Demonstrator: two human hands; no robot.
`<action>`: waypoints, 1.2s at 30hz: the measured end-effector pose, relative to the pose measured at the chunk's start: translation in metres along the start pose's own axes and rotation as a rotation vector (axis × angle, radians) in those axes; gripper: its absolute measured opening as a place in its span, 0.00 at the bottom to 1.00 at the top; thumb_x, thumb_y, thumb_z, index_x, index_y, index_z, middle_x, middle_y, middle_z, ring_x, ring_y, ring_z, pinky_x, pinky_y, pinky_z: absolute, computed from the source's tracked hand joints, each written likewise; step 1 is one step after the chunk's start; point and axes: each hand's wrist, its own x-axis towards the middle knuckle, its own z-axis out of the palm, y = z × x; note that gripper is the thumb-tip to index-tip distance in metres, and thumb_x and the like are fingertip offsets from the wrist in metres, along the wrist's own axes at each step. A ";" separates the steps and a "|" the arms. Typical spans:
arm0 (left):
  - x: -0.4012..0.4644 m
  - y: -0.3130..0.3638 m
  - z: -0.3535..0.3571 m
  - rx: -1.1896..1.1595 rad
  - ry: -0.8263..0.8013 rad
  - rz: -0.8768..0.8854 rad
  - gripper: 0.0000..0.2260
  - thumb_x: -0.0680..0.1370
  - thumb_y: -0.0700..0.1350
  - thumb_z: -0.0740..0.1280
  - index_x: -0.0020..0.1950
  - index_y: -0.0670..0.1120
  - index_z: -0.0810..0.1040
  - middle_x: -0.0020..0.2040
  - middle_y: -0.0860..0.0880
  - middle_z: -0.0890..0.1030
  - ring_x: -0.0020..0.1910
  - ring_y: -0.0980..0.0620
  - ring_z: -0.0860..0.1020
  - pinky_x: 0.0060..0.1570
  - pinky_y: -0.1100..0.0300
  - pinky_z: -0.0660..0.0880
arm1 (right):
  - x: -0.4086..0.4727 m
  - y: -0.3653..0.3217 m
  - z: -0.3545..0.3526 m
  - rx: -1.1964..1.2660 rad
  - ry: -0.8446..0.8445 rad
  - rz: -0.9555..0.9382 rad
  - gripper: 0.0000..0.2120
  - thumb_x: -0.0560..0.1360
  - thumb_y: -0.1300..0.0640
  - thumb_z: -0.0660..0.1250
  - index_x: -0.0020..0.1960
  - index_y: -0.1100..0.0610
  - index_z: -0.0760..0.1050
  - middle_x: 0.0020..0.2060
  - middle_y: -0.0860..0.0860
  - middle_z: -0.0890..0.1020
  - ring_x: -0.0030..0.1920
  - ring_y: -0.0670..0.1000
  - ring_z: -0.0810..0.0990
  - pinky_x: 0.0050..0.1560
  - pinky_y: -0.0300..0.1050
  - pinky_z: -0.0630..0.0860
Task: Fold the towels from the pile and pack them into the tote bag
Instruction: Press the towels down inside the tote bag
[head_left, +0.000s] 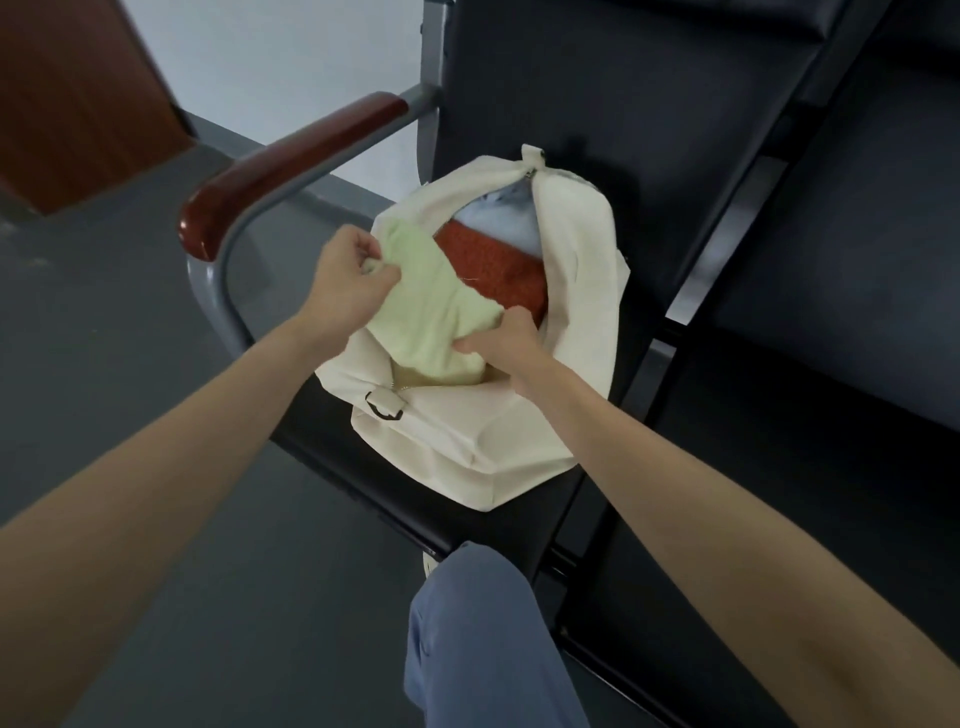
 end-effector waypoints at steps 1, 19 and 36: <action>-0.001 -0.009 0.005 0.035 -0.037 -0.025 0.12 0.76 0.36 0.66 0.41 0.51 0.67 0.37 0.53 0.69 0.34 0.58 0.67 0.28 0.73 0.65 | 0.000 0.004 -0.002 -0.083 -0.031 0.013 0.23 0.69 0.63 0.75 0.60 0.65 0.71 0.48 0.51 0.77 0.54 0.52 0.76 0.57 0.47 0.74; 0.003 -0.007 0.025 1.334 -0.252 0.190 0.11 0.75 0.29 0.58 0.53 0.36 0.75 0.38 0.45 0.71 0.37 0.46 0.72 0.31 0.58 0.64 | 0.010 0.004 -0.005 -0.864 0.149 -0.240 0.27 0.71 0.60 0.71 0.65 0.61 0.62 0.58 0.59 0.74 0.57 0.58 0.76 0.49 0.44 0.69; -0.021 -0.001 0.015 1.067 -0.466 -0.012 0.12 0.77 0.40 0.66 0.59 0.38 0.76 0.62 0.41 0.76 0.59 0.42 0.74 0.53 0.53 0.72 | -0.049 0.016 -0.071 -0.921 -0.166 -0.504 0.15 0.82 0.55 0.54 0.44 0.60 0.76 0.43 0.53 0.79 0.46 0.53 0.76 0.51 0.49 0.71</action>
